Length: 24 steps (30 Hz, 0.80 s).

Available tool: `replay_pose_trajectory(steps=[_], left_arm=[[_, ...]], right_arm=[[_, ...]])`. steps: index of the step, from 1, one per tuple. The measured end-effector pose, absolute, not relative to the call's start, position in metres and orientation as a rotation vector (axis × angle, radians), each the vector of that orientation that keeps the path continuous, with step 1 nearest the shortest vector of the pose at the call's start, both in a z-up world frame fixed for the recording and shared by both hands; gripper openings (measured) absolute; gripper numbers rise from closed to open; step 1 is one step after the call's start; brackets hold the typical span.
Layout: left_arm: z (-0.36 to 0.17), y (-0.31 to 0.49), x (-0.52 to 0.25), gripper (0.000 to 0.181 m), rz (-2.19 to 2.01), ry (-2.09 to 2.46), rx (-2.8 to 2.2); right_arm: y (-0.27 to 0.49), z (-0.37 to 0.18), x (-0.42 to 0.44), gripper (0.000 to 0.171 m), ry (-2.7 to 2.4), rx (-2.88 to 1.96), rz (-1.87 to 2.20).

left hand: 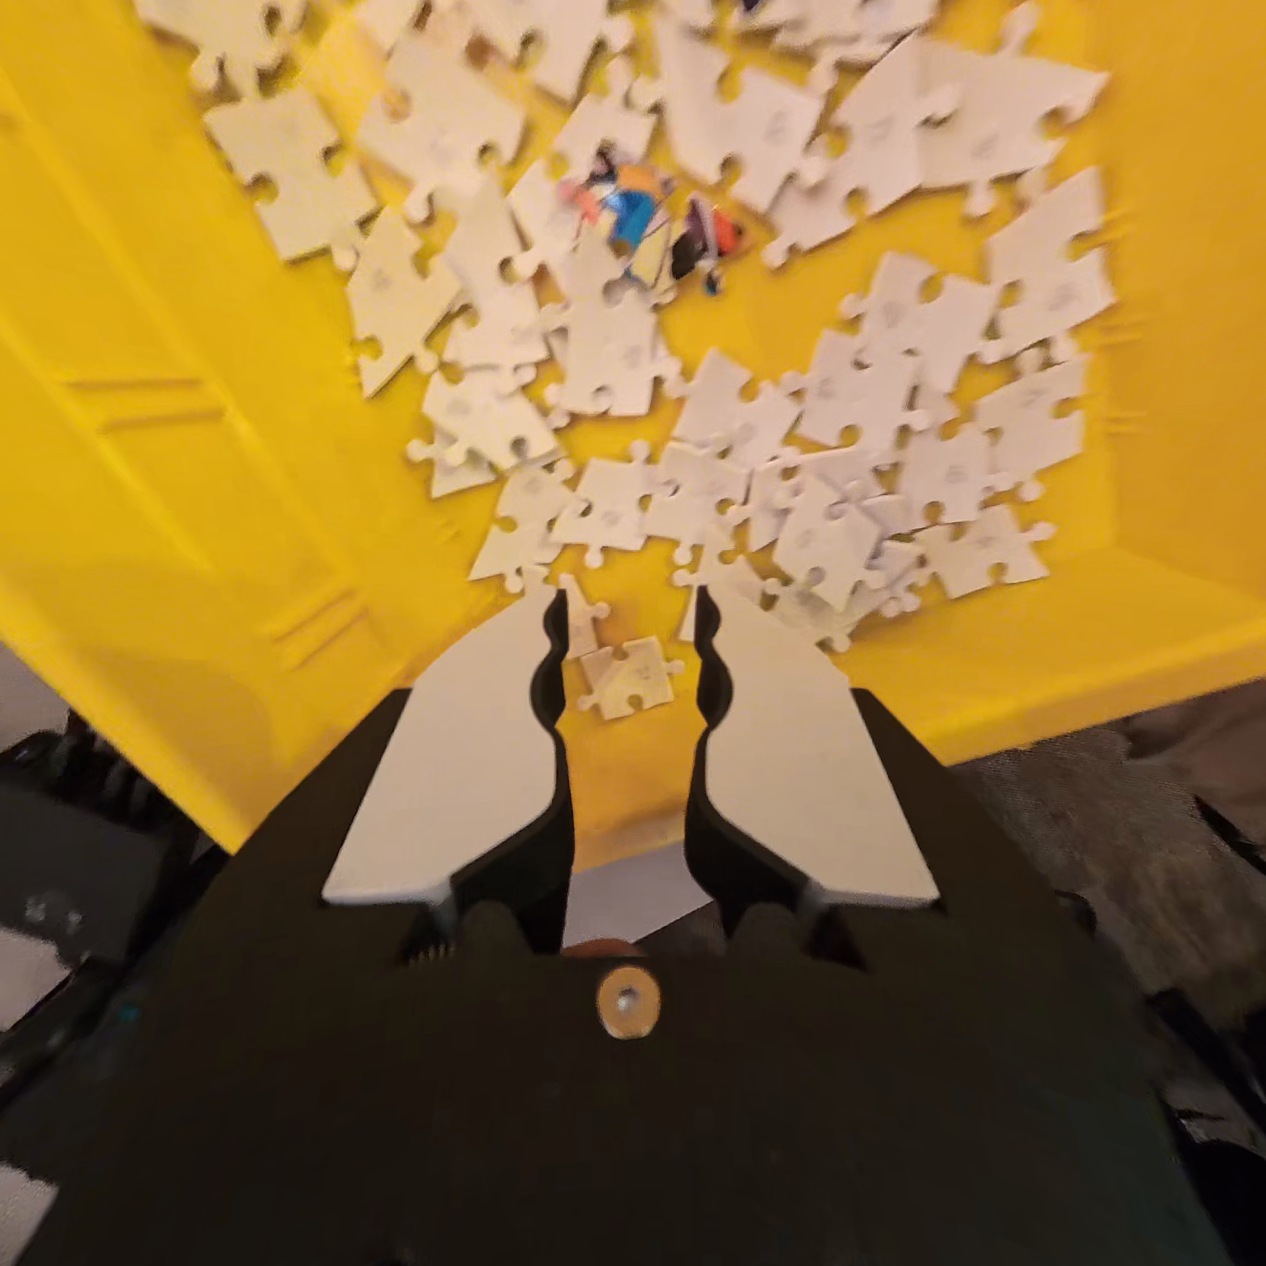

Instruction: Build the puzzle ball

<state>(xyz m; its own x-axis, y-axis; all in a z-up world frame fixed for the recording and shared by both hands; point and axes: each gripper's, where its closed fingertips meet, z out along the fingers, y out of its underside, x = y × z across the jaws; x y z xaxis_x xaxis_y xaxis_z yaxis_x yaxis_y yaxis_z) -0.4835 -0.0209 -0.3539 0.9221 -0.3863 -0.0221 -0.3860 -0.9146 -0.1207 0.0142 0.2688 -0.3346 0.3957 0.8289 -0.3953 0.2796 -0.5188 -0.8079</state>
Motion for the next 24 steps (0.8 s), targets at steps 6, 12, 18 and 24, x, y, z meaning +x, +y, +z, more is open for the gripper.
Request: replay_pose_trajectory(steps=[6, 12, 18, 24], left_arm=[[-0.364, -0.020, -0.485, 0.037, 0.039, 0.607, -2.980], [-0.372, -0.022, -0.459, 0.031, -0.233, 0.620, -2.985], [-0.354, 0.013, -0.478, 0.043, -0.094, 0.389, -2.858], [-0.375, 0.021, -0.473, 0.063, -0.091, 0.312, -2.902]], right_arm=[[0.269, -0.335, 0.014, 0.000, -0.944, -2.003, 1.081], [0.269, -0.334, 0.015, 0.000, -0.939, -2.002, 1.086], [0.269, -0.333, 0.015, 0.000, -0.937, -1.999, 1.089], [0.269, -0.332, 0.015, 0.000, -0.933, -1.993, 1.094]])
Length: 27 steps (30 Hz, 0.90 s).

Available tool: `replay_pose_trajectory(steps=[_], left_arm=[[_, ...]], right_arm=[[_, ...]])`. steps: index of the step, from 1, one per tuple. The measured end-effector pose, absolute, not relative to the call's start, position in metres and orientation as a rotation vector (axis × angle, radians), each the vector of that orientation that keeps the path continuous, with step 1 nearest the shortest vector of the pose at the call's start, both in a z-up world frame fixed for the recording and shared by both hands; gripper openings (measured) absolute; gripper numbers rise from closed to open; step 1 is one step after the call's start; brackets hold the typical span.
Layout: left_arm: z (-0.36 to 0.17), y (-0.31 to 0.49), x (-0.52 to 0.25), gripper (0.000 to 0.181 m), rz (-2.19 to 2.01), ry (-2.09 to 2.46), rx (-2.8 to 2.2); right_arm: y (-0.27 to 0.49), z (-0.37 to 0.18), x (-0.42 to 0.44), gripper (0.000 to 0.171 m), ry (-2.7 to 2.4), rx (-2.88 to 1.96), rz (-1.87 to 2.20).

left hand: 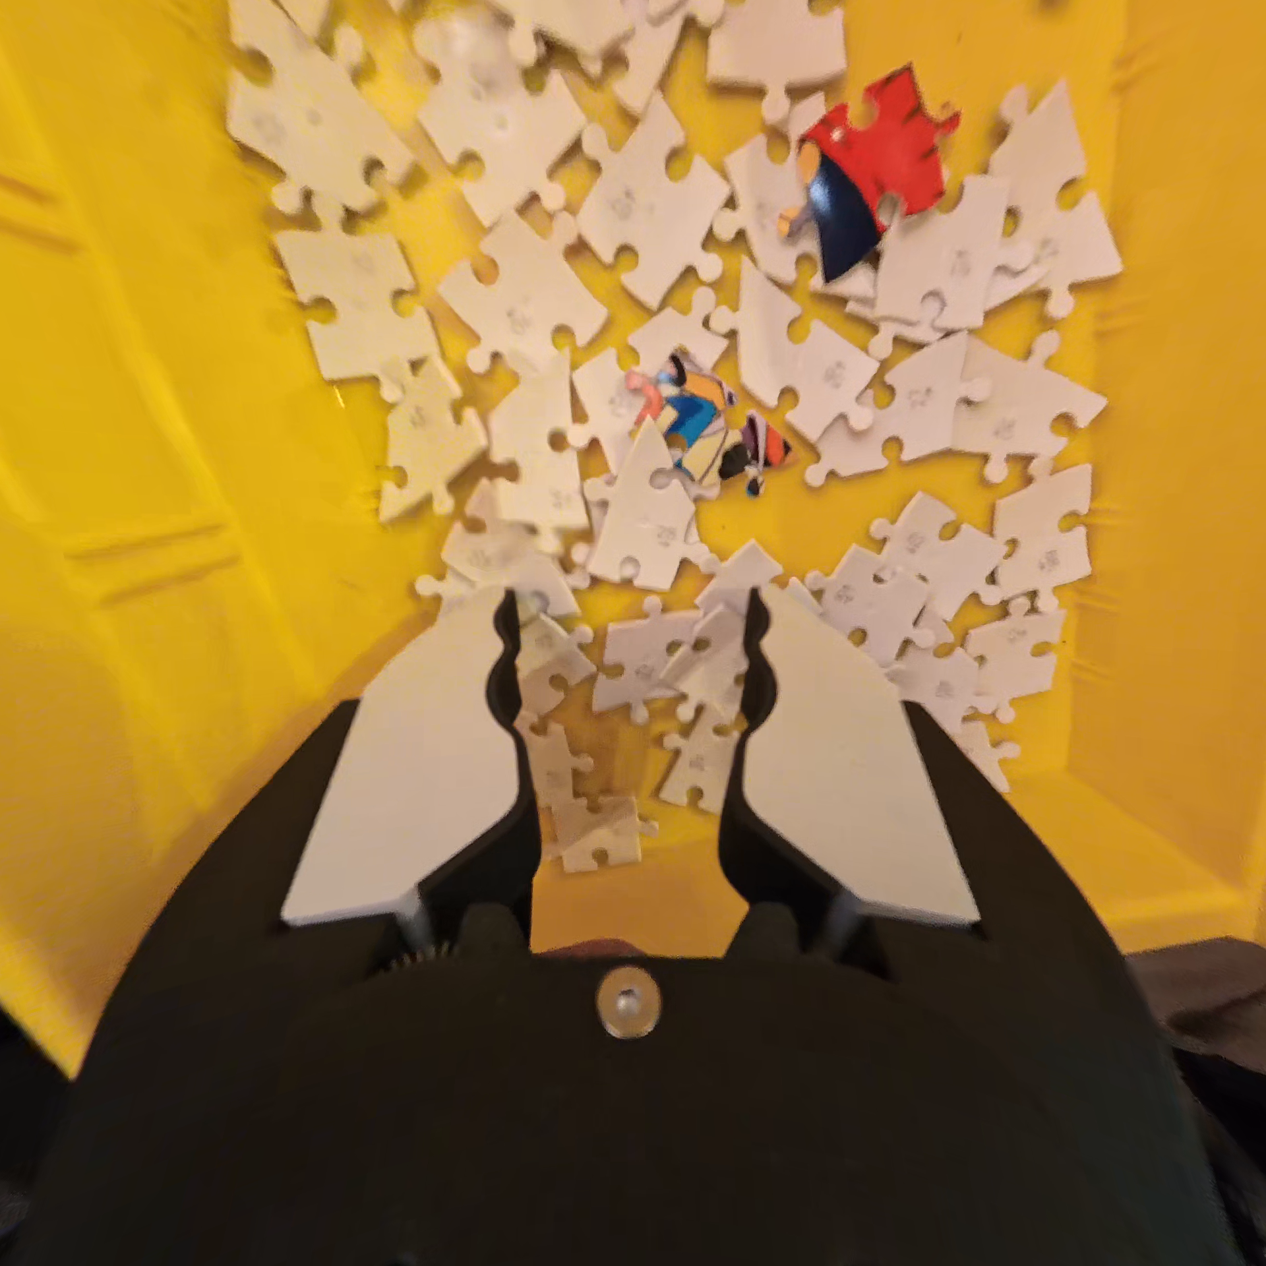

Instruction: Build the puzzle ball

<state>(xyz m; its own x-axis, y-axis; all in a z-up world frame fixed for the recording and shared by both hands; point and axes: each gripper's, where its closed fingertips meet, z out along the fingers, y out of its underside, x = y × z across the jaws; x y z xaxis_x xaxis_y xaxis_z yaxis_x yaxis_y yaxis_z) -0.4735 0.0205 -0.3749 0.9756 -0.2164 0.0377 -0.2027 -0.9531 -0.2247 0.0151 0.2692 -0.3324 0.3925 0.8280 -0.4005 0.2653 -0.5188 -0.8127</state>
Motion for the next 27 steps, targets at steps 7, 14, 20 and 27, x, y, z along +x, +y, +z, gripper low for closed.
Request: replay_pose_trajectory(steps=[7, 14, 20, 27], left_arm=[[-0.368, -0.003, -0.439, 0.042, -0.335, 0.412, -2.923], [-0.369, 0.028, -0.478, 0.077, -0.097, 0.193, -2.866], [-0.373, 0.014, -0.462, 0.072, -0.168, 0.276, -2.920], [-0.362, -0.002, -0.448, 0.058, -0.236, 0.305, -2.917]], right_arm=[[0.269, -0.331, 0.015, 0.000, -0.928, -1.989, 1.107], [0.269, -0.331, 0.015, 0.000, -0.928, -1.985, 1.110], [0.269, -0.330, 0.016, 0.000, -0.924, -1.982, 1.119], [0.269, -0.330, 0.016, 0.000, -0.923, -1.980, 1.125]])
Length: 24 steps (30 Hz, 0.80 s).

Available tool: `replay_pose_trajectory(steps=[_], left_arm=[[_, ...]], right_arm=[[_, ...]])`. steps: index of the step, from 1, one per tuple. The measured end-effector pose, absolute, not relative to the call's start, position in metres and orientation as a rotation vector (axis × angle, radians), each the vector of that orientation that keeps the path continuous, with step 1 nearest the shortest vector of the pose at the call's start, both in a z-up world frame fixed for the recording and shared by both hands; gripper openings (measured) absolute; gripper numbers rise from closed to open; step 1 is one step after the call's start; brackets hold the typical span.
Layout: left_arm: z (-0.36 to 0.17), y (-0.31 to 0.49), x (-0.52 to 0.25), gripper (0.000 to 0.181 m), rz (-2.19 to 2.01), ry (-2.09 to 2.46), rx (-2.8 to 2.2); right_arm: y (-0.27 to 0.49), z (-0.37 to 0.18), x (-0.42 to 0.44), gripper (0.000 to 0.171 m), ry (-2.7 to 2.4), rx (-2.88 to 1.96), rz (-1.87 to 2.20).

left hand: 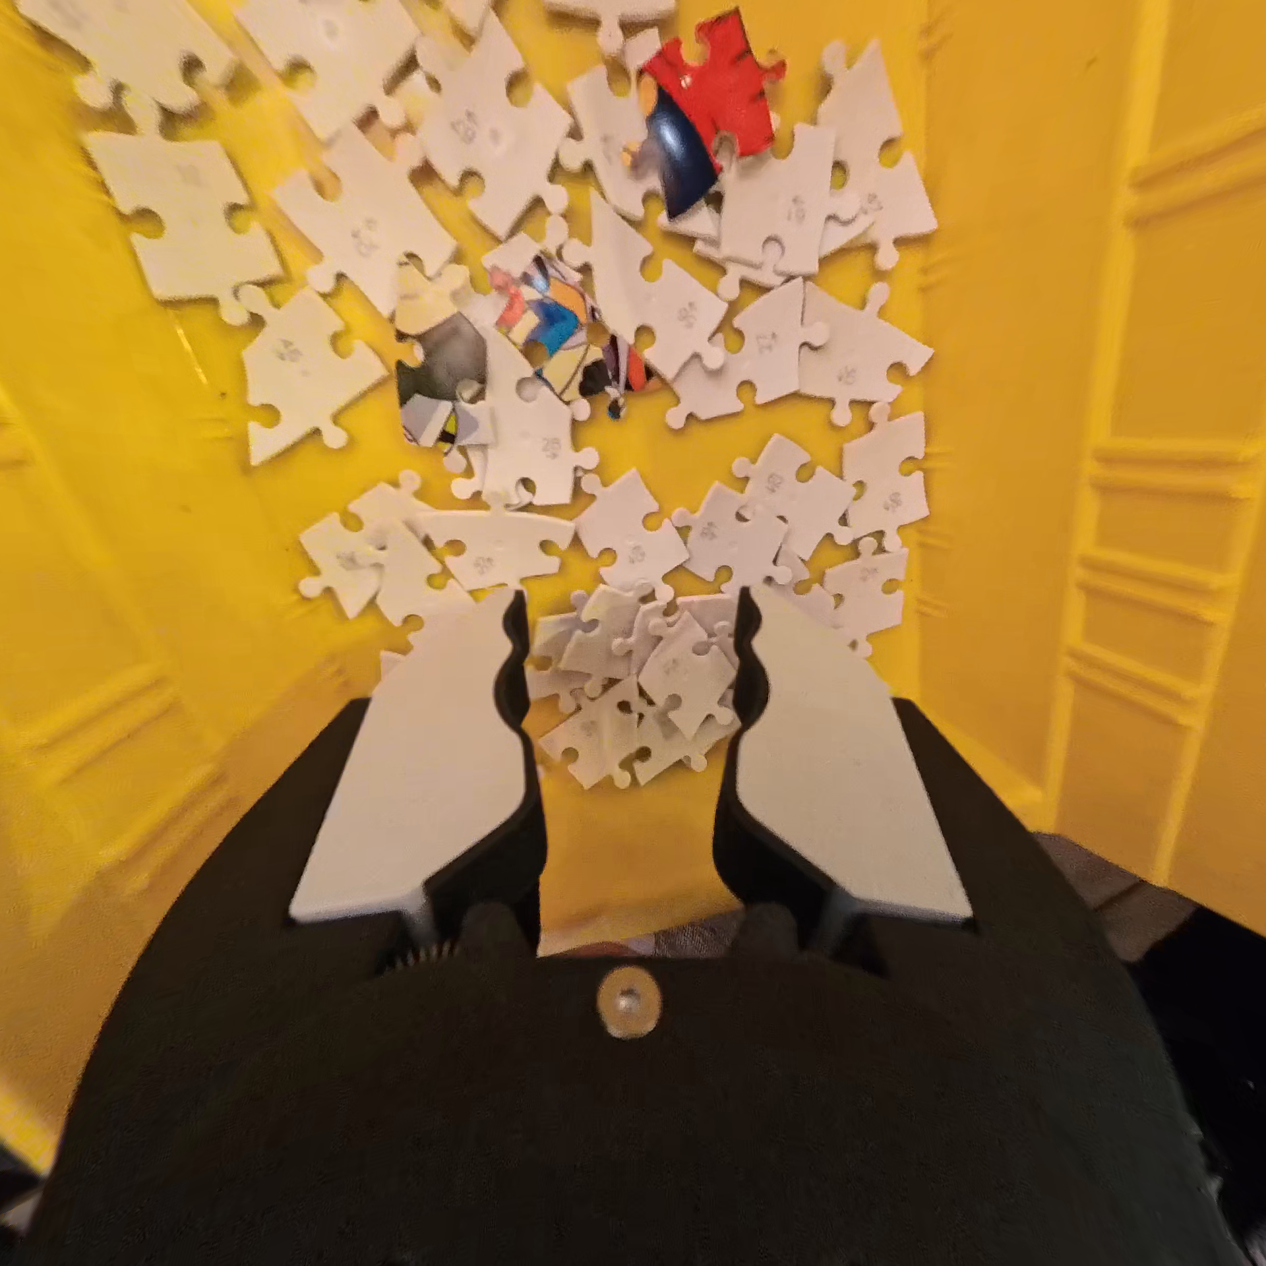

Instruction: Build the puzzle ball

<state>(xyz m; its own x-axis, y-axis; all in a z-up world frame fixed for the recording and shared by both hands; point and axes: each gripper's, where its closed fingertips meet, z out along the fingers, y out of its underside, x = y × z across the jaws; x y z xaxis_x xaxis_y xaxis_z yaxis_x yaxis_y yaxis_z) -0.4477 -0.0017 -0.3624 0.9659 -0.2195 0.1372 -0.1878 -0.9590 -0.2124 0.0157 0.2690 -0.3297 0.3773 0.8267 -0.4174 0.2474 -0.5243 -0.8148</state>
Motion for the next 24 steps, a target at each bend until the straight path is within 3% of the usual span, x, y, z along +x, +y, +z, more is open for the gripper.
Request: replay_pose_trajectory(steps=[10, 20, 24], left_arm=[[-0.370, 0.033, -0.461, 0.071, -0.088, 0.359, -2.842], [-0.371, 0.056, -0.468, 0.021, -0.069, 0.321, -2.817], [-0.367, 0.054, -0.467, 0.013, -0.057, 0.320, -2.791]], right_arm=[[0.269, -0.329, 0.016, 0.000, -0.920, -1.979, 1.129], [0.270, -0.328, 0.016, 0.000, -0.913, -1.976, 1.137], [0.270, -0.328, 0.017, 0.000, -0.911, -1.974, 1.143]])
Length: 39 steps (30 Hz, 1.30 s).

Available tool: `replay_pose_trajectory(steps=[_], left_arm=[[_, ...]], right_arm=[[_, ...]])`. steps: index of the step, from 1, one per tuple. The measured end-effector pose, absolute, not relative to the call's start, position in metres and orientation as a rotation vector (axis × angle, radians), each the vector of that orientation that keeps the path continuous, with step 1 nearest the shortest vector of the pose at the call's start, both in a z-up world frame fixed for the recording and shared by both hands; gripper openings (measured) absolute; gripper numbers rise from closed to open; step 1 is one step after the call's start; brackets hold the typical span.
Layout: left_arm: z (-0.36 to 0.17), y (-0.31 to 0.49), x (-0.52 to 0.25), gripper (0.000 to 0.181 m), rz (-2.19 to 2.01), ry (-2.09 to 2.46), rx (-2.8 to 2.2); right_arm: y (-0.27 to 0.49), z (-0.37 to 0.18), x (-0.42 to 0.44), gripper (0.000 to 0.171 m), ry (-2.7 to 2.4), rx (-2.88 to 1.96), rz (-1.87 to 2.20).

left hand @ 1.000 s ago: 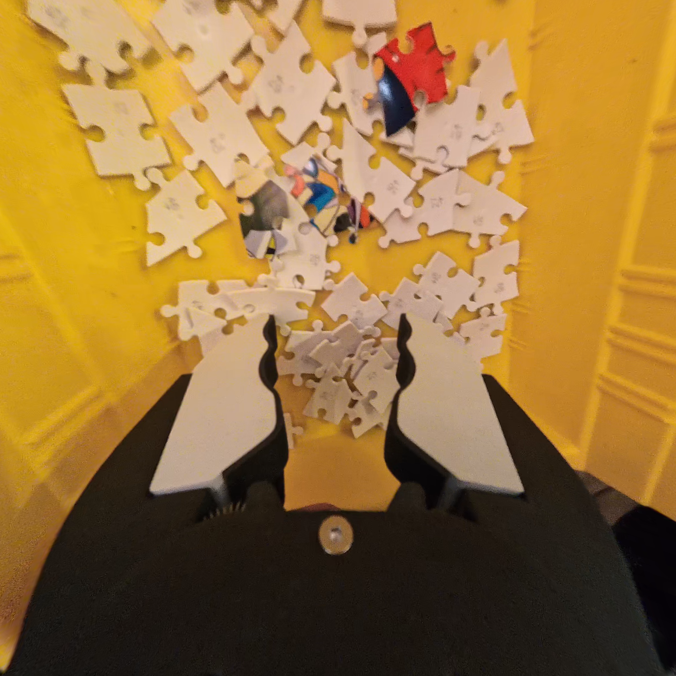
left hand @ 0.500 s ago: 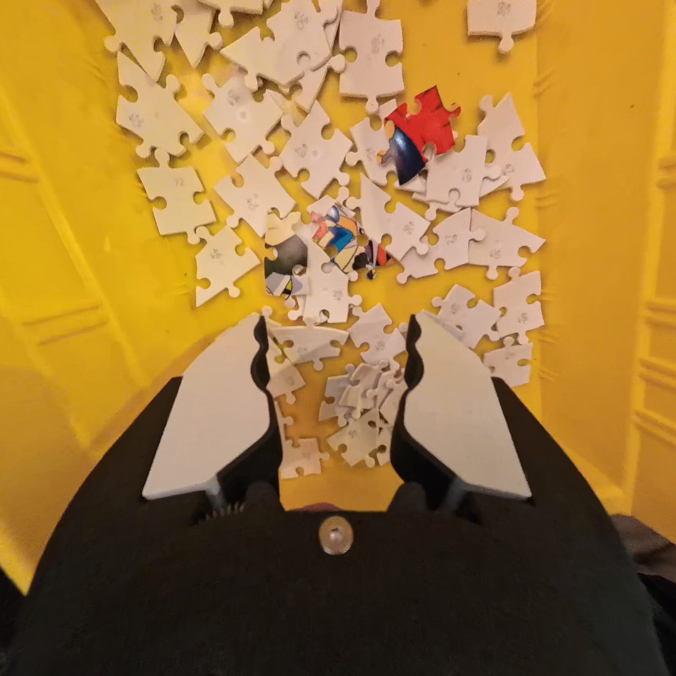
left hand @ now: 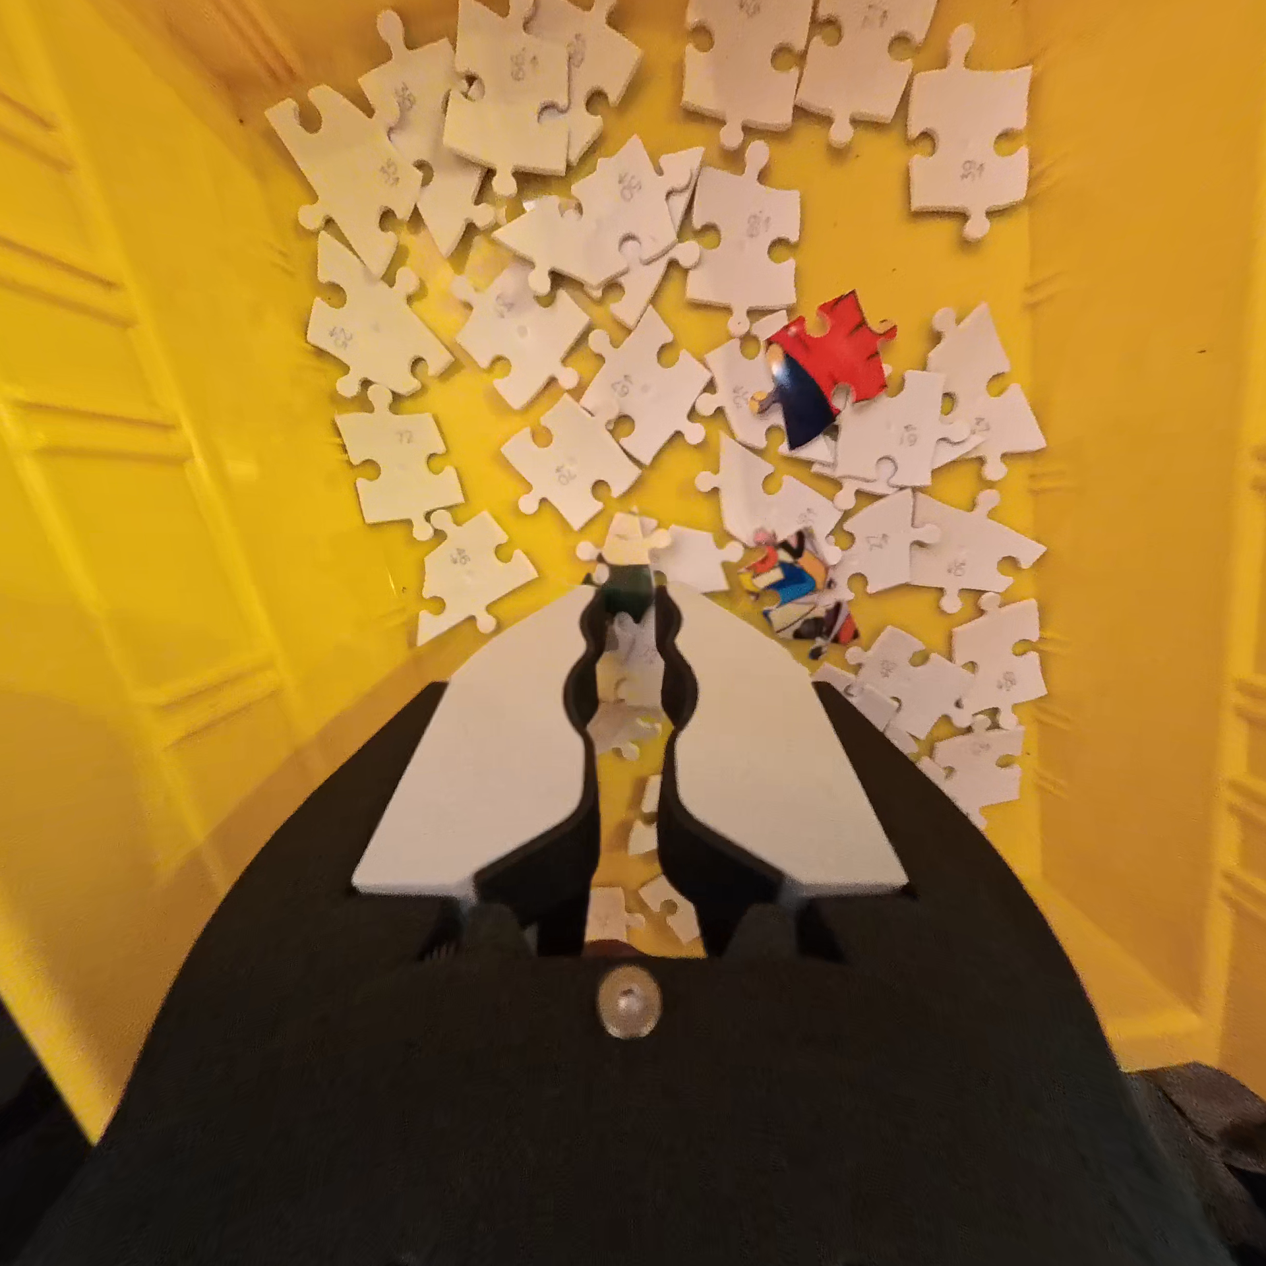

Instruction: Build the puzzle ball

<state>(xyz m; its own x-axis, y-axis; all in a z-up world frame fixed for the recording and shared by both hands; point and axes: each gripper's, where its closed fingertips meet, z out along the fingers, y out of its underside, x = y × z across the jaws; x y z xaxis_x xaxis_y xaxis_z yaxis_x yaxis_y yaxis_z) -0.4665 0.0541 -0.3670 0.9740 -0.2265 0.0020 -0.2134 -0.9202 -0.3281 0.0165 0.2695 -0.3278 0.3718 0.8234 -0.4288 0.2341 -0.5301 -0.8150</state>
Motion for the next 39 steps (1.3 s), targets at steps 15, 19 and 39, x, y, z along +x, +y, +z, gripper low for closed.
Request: replay_pose_trajectory(steps=[15, 19, 39], left_arm=[[-0.350, 0.032, -0.461, 0.002, -0.240, 0.082, -2.732], [-0.361, 0.022, -0.463, 0.002, -0.249, 0.028, -2.790], [-0.368, 0.030, -0.431, 0.026, -0.136, 0.428, -2.798]], right_arm=[[0.269, -0.327, 0.016, 0.000, -0.912, -1.972, 1.148], [0.269, -0.328, 0.016, 0.000, -0.913, -1.972, 1.149], [0.269, -0.328, 0.016, 0.000, -0.916, -1.976, 1.142]])
